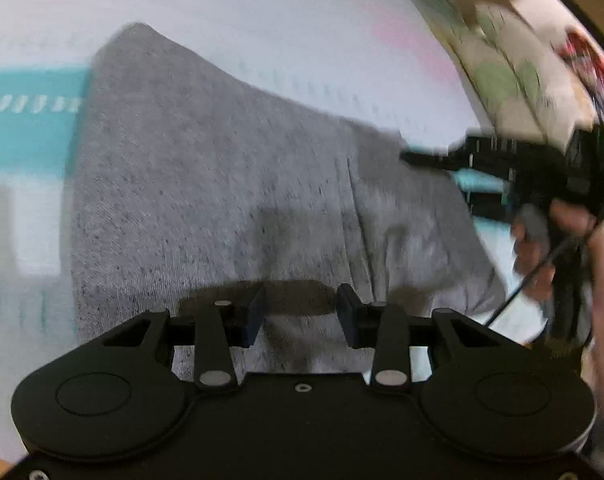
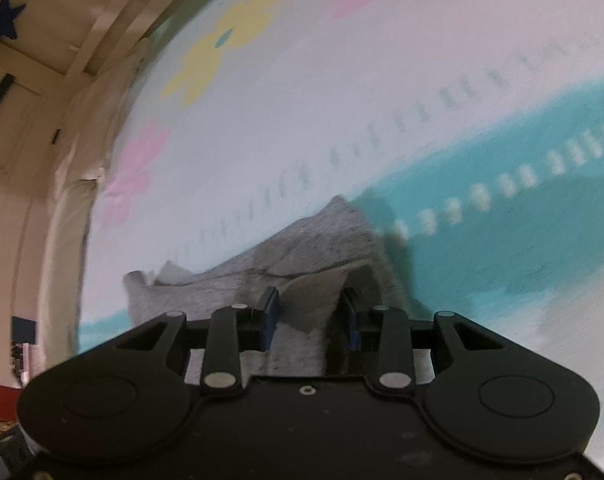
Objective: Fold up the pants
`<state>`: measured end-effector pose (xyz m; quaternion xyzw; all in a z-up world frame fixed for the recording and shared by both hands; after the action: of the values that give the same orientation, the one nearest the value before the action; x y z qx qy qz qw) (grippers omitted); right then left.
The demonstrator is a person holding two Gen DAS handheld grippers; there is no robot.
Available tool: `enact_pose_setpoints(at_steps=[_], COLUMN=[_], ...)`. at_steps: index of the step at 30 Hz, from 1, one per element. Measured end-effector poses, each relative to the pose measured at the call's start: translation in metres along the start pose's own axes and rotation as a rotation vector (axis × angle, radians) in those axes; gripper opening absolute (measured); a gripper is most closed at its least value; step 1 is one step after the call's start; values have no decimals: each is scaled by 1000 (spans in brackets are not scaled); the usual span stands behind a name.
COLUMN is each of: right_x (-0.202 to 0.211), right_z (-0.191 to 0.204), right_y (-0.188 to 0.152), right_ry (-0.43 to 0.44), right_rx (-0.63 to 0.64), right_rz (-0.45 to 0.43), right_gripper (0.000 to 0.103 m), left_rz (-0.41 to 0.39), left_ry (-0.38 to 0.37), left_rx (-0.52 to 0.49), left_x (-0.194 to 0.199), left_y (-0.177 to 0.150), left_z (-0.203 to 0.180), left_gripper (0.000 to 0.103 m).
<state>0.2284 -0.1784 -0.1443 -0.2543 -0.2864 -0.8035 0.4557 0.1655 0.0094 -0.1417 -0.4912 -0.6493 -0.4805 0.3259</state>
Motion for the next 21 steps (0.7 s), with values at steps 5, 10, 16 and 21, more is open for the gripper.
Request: enact_pose_setpoints(at_steps=[5,10,16,21], right_x=[0,16,-1,28], right_z=[35,78,25,57], right_y=[0,17,6,-10], right_ry=[-54,41,-220,-204], right_rx=[276,433,407,546], right_rz=[-71,-189,-172,-223], right_gripper=[14,7,33,46], left_rz=[-215,-332,-211,-224], left_ry=[63,99,99,162], left_rx=[88,54,86,61], left_x=[32,50,20,16], left_y=[20,29,19,18], left_z=[18,18,27,31], left_gripper=[46,48,48,49])
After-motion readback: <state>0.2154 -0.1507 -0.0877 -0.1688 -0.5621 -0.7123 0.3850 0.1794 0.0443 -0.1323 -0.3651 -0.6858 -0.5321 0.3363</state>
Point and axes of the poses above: each gripper's, at about its wrist camera, not at the fingertips, and x roughly against the way its jaws point, z to its left, y to its top, the point moved 8 cm from there along -x, roughly the way its jaws point, and after that the axes turned 12 degrees about y, right-handed, at the moved point
